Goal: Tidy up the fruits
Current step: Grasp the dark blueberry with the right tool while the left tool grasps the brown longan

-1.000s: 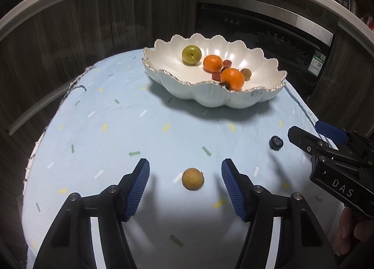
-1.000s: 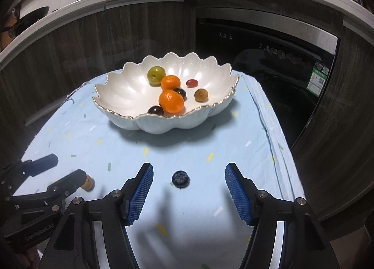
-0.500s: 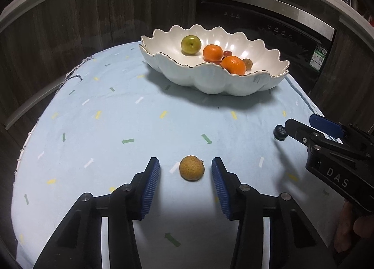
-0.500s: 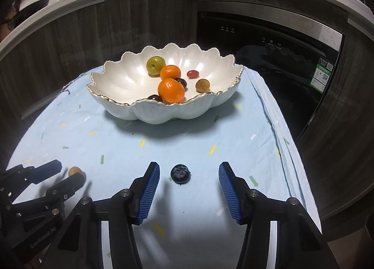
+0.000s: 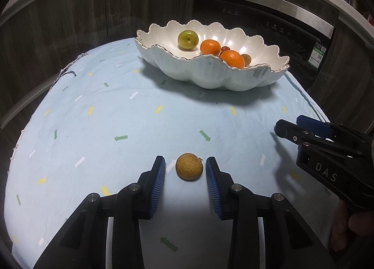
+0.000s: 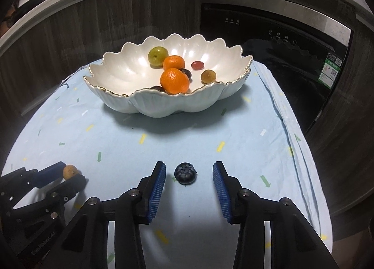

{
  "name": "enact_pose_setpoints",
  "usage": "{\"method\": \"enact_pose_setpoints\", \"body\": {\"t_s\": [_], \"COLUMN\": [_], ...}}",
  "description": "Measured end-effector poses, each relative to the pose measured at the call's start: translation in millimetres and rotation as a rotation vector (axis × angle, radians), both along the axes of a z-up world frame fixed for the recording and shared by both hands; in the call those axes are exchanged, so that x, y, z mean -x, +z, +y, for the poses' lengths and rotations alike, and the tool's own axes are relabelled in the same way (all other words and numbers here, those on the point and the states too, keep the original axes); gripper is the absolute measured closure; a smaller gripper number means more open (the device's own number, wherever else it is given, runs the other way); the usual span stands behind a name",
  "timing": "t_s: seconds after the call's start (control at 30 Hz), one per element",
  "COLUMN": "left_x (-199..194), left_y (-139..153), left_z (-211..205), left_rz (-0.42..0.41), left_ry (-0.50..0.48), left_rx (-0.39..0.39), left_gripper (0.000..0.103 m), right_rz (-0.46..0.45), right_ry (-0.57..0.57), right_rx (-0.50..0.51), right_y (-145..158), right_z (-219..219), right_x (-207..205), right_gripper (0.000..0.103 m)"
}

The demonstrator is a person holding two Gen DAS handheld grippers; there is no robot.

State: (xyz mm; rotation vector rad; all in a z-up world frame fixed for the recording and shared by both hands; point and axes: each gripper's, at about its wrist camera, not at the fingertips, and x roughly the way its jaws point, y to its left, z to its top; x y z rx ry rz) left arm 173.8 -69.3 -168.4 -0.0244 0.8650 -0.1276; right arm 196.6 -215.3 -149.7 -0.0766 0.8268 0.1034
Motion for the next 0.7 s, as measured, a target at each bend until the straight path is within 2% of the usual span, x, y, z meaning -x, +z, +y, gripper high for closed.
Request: {"method": "enact_pose_setpoints", "body": {"t_s": [0.17, 0.43, 0.5, 0.7], "left_x": [-0.6, -1.0, -1.2, -1.4], "left_y": [-0.7, -1.6, -1.4, -0.1], "left_z": [1.0, 0.4, 0.5, 0.9], "left_rz": [-0.010, -0.021, -0.020, -0.018], "left_ry": [0.000, -0.005, -0.005, -0.002], "left_rx": [-0.002, -0.004, -0.003, -0.009], "left_gripper": [0.070, 0.079, 0.079, 0.080], "right_rz": [0.029, 0.063, 0.064, 0.061], "right_ry": [0.002, -0.001, 0.006, 0.009], "right_rx": [-0.002, -0.026, -0.027, -0.028], "right_y": [-6.1, -10.5, -10.5, -10.0], "right_z": [0.8, -2.6, -1.7, -1.5], "right_x": [-4.4, -10.2, -10.4, -9.1], "right_gripper": [0.070, 0.075, 0.081, 0.081]}}
